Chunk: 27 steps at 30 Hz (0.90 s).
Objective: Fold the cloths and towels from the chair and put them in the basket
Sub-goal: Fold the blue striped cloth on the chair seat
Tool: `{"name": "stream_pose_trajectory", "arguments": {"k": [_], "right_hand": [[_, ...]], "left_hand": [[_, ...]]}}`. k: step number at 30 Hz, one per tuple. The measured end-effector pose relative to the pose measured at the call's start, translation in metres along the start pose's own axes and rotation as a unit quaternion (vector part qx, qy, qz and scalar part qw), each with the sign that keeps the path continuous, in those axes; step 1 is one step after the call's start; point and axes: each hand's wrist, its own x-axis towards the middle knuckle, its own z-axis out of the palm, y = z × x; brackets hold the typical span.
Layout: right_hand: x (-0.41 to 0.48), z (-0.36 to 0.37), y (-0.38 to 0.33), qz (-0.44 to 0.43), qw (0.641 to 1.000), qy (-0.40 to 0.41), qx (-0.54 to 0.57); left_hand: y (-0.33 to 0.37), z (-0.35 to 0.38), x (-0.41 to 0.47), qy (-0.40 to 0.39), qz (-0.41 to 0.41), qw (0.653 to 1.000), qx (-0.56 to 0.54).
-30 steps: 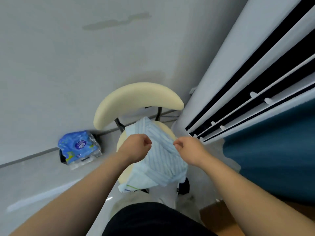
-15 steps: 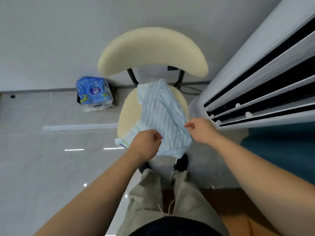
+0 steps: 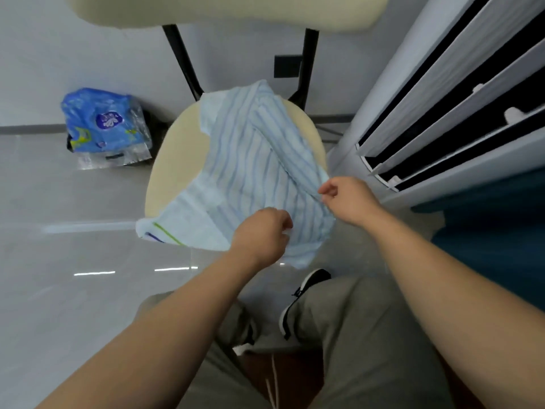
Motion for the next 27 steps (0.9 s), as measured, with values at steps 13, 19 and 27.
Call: {"name": "stream_pose_trajectory", "arguments": {"k": [13, 19, 27], "right_hand": [[-0.019, 0.042, 0.036, -0.053, 0.995, 0.069, 0.043], [-0.03, 0.049, 0.038, -0.003, 0.991, 0.031, 0.132], [-0.052, 0.02, 0.003, -0.013, 0.98, -0.007, 0.199]], "left_hand": [[-0.013, 0.066, -0.027, 0.14, 0.083, 0.971, 0.174], [-0.011, 0.059, -0.025, 0.14, 0.068, 0.975, 0.16], [-0.012, 0.051, -0.027, 0.113, 0.08, 0.985, 0.101]]}}
